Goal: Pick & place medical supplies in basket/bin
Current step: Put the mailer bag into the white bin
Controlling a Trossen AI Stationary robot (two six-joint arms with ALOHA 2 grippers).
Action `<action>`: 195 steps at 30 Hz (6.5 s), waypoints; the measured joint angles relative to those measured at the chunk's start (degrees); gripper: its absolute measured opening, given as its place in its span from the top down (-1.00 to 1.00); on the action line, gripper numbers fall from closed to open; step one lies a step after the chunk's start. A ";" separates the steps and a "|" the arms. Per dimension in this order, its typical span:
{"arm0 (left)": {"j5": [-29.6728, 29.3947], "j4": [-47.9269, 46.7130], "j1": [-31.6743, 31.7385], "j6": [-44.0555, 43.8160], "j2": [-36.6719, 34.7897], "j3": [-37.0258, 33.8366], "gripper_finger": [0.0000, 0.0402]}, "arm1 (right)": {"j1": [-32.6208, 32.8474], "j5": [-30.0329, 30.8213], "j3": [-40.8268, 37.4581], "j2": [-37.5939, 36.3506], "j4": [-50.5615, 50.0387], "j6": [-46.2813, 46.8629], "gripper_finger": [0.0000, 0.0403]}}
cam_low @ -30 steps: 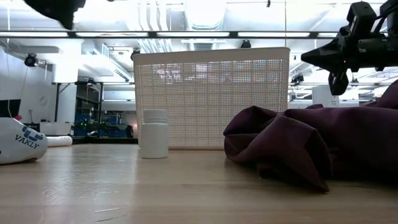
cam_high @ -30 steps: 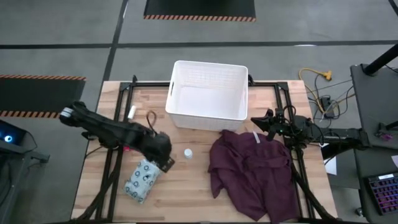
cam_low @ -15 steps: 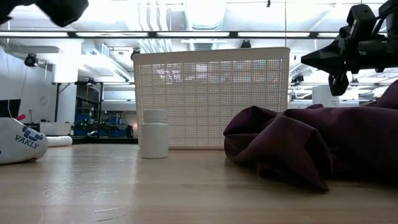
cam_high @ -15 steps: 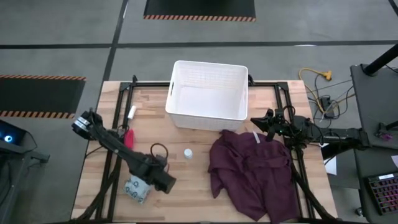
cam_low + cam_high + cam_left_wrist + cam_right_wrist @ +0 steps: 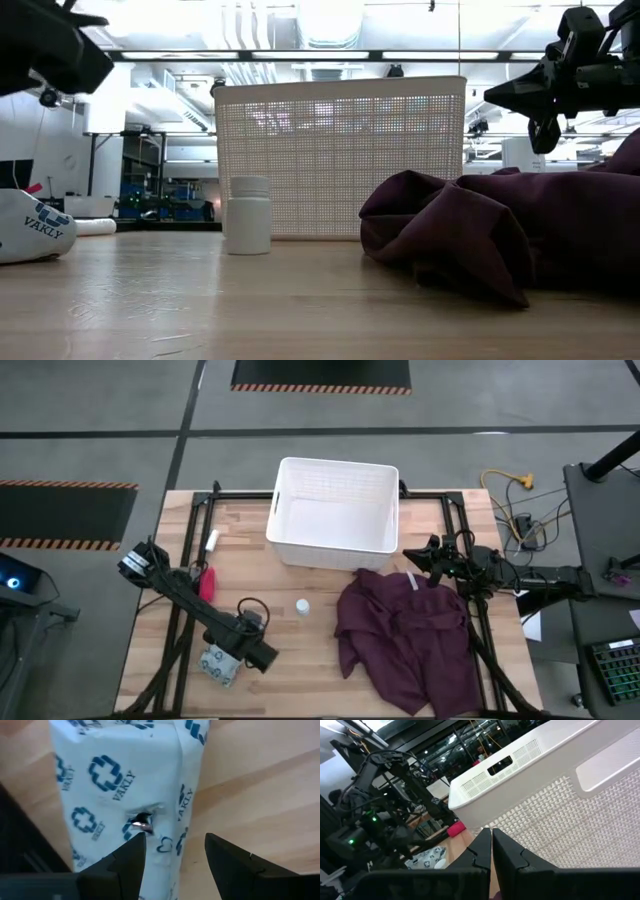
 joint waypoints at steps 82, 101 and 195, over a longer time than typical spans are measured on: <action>-9.22 19.30 0.02 21.41 -22.75 -16.65 1.00 | 0.02 0.04 0.02 -0.01 0.11 0.00 0.96; -44.14 27.77 12.79 69.70 -34.28 4.83 1.00 | 0.02 0.02 0.02 0.00 0.11 0.00 0.96; -10.50 -12.46 58.96 59.32 18.38 45.67 -0.36 | 0.01 -0.20 0.02 0.35 -1.35 -0.04 0.96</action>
